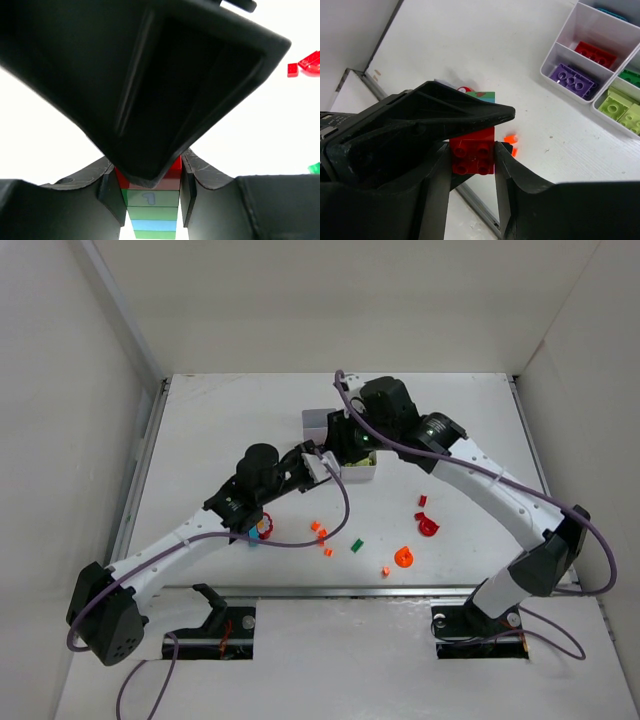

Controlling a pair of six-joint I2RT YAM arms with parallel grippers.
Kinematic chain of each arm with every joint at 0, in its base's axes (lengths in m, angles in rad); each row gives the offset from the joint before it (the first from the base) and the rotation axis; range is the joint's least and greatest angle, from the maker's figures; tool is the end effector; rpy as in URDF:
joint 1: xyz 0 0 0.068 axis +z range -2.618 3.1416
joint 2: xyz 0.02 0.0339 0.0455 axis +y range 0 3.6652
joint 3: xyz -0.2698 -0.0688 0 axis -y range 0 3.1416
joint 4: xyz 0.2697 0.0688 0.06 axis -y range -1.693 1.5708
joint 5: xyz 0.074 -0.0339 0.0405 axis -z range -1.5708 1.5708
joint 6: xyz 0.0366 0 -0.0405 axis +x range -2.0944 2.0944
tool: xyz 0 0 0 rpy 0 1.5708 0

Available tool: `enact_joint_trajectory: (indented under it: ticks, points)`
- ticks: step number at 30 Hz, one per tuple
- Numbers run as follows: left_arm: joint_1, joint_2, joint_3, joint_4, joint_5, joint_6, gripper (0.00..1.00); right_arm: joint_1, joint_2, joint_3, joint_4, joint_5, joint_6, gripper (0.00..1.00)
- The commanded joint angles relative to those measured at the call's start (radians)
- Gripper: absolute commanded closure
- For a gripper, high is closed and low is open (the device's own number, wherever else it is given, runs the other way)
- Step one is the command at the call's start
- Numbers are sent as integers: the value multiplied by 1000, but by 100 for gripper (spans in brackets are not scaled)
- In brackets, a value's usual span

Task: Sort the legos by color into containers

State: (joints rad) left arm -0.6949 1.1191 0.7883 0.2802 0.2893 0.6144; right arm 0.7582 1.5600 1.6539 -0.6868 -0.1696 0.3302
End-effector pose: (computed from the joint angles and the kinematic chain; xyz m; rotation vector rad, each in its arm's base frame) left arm 0.2128 -0.1910 0.3199 1.1586 1.1428 -0.2963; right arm 0.2653 0.2598 0.4068 -0.5813 2.1924 0.7889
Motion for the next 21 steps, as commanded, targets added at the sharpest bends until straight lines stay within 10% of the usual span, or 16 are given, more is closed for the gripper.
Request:
enact_joint_trajectory:
  ticks: [1,21]
  points:
    - [23,-36,0,-131,-102,-51,100,-115,-31,52,40,128,-22,100]
    - [141,39,9,-203,-121,-88,100,-284,91,210,15,-45,-128,100]
